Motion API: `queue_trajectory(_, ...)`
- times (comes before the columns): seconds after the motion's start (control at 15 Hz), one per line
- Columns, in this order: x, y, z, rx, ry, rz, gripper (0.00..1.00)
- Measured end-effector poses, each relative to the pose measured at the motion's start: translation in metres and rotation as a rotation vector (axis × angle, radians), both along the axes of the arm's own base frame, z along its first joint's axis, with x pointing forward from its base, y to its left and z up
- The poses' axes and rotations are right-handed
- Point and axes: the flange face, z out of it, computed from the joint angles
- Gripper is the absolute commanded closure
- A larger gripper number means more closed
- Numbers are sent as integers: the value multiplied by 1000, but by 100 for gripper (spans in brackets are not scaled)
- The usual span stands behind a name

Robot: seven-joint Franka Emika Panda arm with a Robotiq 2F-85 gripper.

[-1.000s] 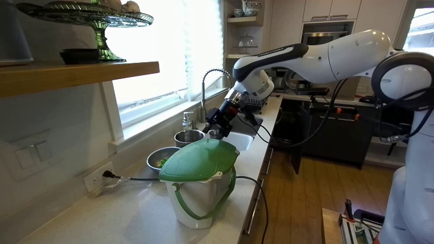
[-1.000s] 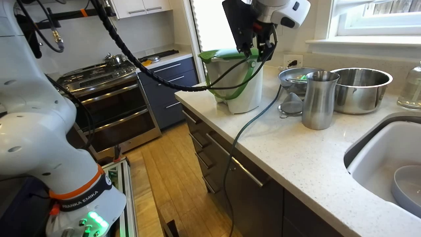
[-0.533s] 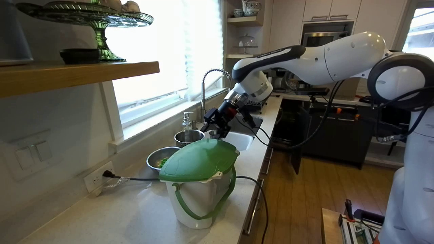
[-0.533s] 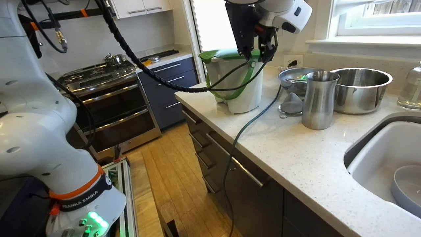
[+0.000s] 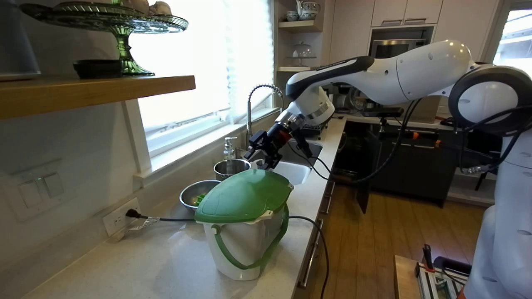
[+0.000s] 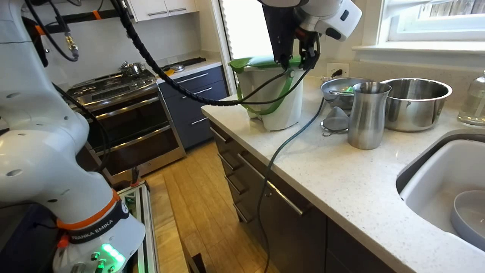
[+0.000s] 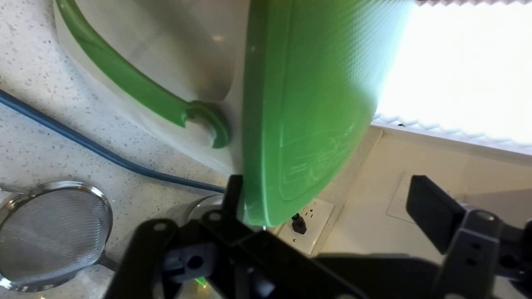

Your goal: Open the bin

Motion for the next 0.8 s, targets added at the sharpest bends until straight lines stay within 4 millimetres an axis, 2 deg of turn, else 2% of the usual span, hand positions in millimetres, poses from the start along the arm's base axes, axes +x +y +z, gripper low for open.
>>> queue_trajectory(0.27, 0, 0, 3, 50, -6, -3, 0)
queue_trajectory(0.8, -4, 7, 38, 125, -26, 84, 0)
